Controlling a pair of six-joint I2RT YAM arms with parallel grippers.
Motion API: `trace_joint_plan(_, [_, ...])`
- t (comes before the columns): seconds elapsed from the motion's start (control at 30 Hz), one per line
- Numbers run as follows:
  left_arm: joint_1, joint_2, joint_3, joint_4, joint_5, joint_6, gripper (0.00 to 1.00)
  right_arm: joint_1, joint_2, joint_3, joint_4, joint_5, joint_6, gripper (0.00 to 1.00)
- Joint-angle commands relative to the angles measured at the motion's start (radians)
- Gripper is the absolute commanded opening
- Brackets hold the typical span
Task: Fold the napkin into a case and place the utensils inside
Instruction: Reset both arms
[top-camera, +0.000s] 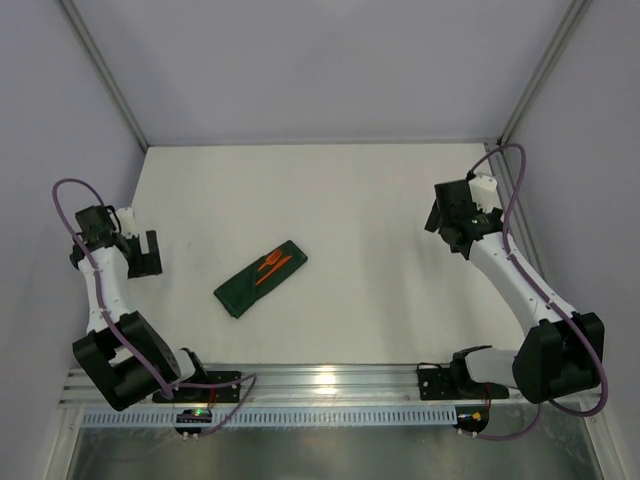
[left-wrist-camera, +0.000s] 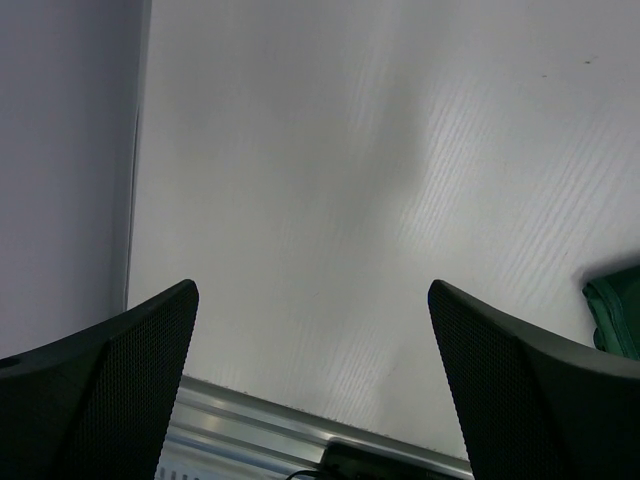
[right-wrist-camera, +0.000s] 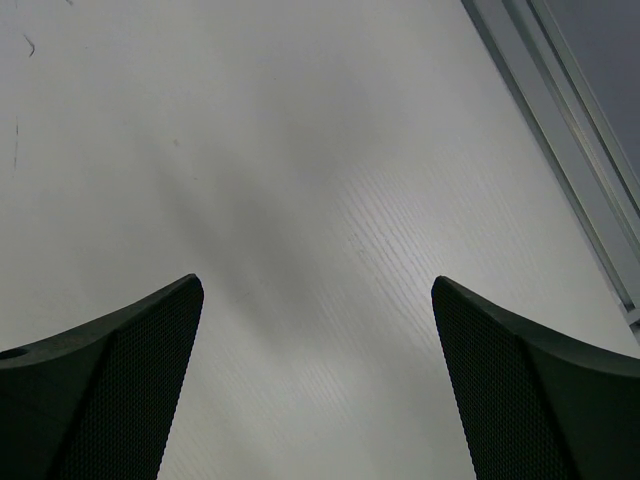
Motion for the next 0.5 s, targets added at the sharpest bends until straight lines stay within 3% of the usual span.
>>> trace_joint_plan(0.0, [0.005, -0.016, -0.012, 0.032, -0.002, -0.037, 0.99, -0.001, -0.008, 0.019, 0.054, 0.042, -0.048, 0.99])
trace_joint_plan(0.47, [0.005, -0.005, -0.017, 0.015, 0.08, -0.012, 0.99, -0.001, -0.011, -0.052, 0.171, -0.017, -0.099, 0.99])
